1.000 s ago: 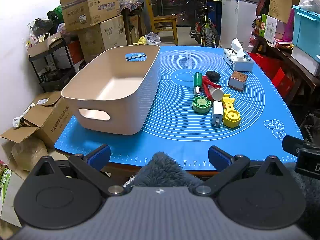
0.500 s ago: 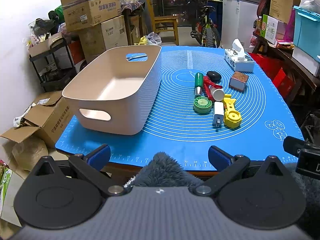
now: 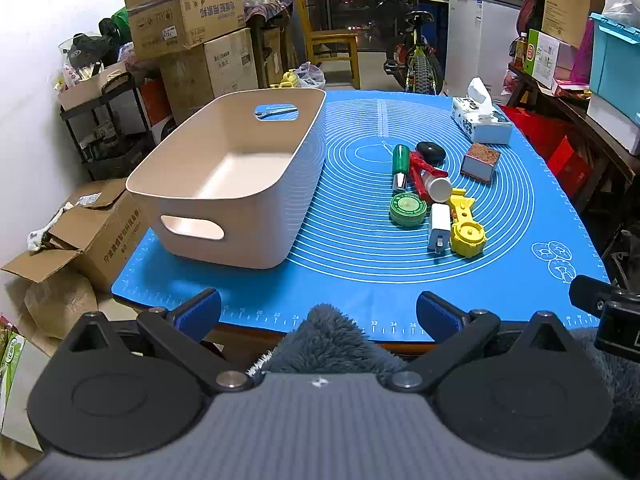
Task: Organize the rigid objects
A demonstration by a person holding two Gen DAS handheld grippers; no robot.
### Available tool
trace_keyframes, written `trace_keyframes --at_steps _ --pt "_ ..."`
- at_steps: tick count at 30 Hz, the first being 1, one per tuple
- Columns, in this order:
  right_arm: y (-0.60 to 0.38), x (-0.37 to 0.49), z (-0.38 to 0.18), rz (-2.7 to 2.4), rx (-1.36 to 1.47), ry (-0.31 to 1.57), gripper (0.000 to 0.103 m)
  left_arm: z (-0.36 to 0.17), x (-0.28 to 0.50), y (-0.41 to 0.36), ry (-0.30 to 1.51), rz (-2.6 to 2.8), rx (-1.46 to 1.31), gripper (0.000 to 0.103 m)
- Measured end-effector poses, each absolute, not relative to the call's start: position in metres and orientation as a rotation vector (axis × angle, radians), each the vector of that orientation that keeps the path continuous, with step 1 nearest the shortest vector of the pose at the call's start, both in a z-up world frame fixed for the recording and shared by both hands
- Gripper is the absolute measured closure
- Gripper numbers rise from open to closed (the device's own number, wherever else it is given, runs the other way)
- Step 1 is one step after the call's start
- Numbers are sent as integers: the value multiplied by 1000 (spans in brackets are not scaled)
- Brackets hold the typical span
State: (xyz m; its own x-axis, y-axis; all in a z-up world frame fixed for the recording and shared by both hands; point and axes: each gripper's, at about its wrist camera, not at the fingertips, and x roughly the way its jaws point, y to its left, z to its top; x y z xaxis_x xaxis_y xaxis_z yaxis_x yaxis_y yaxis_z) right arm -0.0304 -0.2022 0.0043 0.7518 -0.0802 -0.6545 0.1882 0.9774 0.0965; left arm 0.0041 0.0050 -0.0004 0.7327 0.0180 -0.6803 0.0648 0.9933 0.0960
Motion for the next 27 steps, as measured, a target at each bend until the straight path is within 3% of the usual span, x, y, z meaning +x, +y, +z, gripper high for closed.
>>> trace_keyframes --at_steps 13,27 --pt "-200 -13 28 -115 147 665 2 23 22 25 705 41 103 0" --pt "-189 69 35 -89 153 662 2 48 108 94 699 141 82 0"
